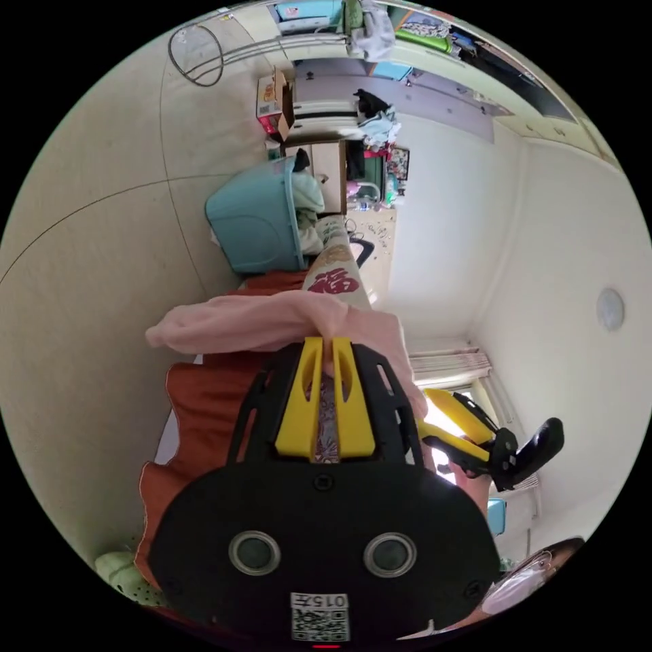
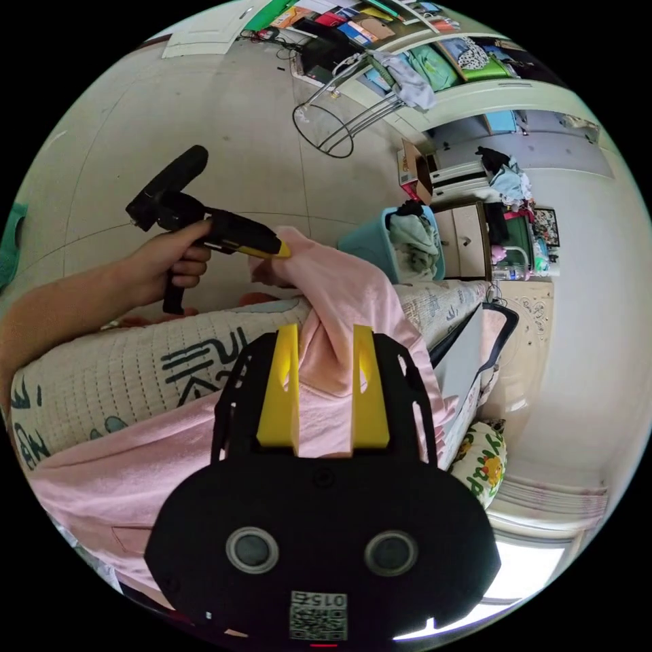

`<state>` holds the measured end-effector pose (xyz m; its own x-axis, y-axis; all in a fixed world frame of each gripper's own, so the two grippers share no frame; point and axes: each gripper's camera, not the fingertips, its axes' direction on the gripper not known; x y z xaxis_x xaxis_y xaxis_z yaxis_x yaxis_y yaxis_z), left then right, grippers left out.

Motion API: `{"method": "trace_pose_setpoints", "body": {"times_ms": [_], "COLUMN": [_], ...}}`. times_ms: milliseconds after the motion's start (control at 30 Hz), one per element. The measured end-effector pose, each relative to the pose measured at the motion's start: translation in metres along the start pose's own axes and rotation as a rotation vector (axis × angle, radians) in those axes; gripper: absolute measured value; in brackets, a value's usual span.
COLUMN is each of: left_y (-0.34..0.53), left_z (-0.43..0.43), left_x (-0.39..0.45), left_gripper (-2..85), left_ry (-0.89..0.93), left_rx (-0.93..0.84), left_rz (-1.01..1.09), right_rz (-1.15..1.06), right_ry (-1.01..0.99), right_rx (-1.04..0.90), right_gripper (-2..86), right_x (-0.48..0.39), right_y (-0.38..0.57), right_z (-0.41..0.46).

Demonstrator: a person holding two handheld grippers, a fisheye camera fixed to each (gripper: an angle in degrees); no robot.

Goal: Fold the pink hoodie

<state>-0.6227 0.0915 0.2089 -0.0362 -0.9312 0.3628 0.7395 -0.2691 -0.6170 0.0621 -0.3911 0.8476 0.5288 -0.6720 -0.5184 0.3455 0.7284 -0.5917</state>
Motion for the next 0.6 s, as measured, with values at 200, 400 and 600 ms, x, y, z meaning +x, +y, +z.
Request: {"method": "trace_pose_setpoints", "body": {"times_ms": [200,400,600], "left_y": [0.05,0.187,0.486], "left_z": [-0.016,0.015,0.15], "left_x": [0.045,0.215,0.268], "left_gripper": [-0.1,-0.1,0.6], "left_ry": [-0.07,-0.247,-0.703], "left_rx": [0.127,0.162,-0.12], "left_rz": [0.158,0.845,1.827], "right_rz": [0.016,0.244,0.647], "right_ry": [-0.015,-0.202,-0.402], "right_rx": [0.019,0.182,0.349], "right_gripper": [11.2,9.8,5.8], "right_x": [0.013,0.086,0.167], "right_y": [0.008,0.082,0.261], "right_z": [-0.01,-0.051,-0.069]}}
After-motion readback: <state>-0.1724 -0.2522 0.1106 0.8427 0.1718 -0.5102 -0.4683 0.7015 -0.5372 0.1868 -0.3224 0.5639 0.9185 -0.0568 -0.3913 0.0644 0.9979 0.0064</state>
